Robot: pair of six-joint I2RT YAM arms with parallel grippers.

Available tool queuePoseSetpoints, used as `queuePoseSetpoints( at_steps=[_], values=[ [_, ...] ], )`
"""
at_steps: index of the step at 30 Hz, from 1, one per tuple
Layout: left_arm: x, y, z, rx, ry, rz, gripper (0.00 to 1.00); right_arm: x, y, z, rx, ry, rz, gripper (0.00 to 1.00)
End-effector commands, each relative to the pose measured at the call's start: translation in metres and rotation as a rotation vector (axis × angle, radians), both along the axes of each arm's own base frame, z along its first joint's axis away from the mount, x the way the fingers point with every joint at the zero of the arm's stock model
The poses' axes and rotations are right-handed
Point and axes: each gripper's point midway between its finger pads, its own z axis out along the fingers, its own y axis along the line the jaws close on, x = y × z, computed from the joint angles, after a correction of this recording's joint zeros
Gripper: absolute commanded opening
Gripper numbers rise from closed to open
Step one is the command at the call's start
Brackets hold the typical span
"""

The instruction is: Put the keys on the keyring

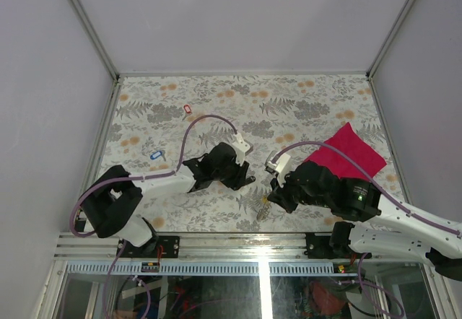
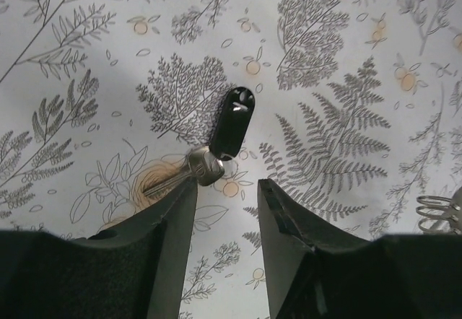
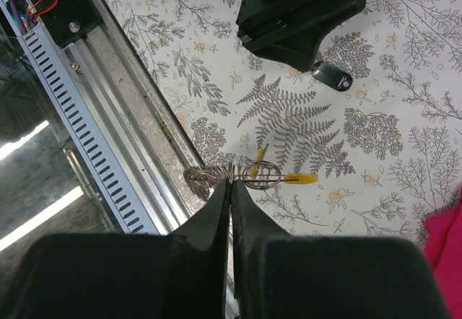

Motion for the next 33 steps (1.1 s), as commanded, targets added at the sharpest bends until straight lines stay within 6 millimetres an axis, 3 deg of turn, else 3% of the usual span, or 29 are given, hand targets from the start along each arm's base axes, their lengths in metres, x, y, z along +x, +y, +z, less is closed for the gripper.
queuePoseSetpoints(
  at_steps=[1, 10, 15, 33],
  values=[
    [0.003, -0.003, 0.007, -0.017, -0.048, 0.033, 0.40, 0.003, 0.005, 0.012, 0.058, -0.018, -0.016, 0.00],
    [0.007, -0.016, -0.004, 0.132, -0.127, 0.042, 0.40, 0.003, 0.006, 0.013, 0.056, -0.018, -0.015, 0.00],
    [0.011, -0.013, -0.013, 0.205, -0.149, 0.063, 0.40, 0.002, 0.005, 0.013, 0.056, -0.015, -0.016, 0.00],
    [0.005, -0.016, -0.033, 0.279, -0.143, 0.036, 0.35, 0.003, 0.007, 0.012, 0.053, -0.018, -0.010, 0.00]
  ],
)
